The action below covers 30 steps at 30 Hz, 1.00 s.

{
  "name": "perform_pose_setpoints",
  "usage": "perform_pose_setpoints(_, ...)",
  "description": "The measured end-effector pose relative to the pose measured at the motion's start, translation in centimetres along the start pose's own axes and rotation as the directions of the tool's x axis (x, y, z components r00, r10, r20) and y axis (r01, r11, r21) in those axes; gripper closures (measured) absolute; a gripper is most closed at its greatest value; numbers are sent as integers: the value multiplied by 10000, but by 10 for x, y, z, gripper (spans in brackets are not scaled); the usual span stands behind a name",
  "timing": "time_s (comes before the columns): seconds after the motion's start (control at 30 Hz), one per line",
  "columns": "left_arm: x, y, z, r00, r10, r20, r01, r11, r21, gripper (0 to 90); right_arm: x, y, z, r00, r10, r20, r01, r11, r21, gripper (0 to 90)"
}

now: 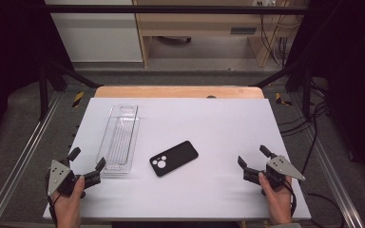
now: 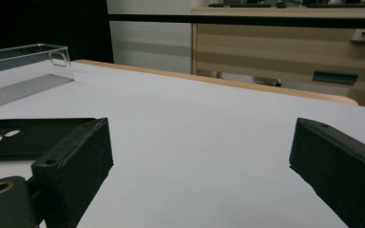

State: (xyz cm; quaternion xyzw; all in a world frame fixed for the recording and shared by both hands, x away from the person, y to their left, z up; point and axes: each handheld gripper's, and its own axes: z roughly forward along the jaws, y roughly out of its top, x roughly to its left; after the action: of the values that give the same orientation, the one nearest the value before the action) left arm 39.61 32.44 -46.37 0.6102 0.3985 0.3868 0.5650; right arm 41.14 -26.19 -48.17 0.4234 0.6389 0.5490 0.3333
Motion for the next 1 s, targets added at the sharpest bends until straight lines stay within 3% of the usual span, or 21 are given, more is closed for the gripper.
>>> perform_pose_setpoints(0.23, 1, 0, -1, 9999, -141, -41, 141, 9999, -61, 15, 2, 3, 0, 9977, 520, -446, -502, 9979, 413, 50)
perform_pose_setpoints(0.53, 2, 0, -1, 10000, -60, -48, 59, 10000, -60, 15, 6, 5, 1, 9991, 402, 102, -409, 9958, 816, 53)
perform_pose_setpoints(0.73, 2, 0, 0, 10000, -12, -64, 12, 10000, 6, 15, 14, 12, 6, 9989, 460, -99, -446, 9922, 1164, 77)
perform_pose_setpoints(0.77, 2, 0, 0, 10000, 5, -90, -5, 10000, 16, 15, 17, 15, 8, 9988, 435, -202, -404, 9901, 1345, 81)
perform_pose_setpoints(0.87, 2, 0, -1, 10000, 0, -83, 0, 10000, 8, 15, 27, 28, 20, 9974, 272, -670, -105, 9713, 2375, 80)
perform_pose_setpoints(0.9, 2, 0, -1, 10000, -5, -85, 5, 10000, 0, 15, 27, 28, 20, 9974, 272, -670, -105, 9713, 2375, 80)
perform_pose_setpoints(1.0, 3, 0, -1, 9999, -47, -93, 46, 10000, -35, 15, 35, 35, 31, 9956, -7, -937, 284, 9554, 2940, 80)
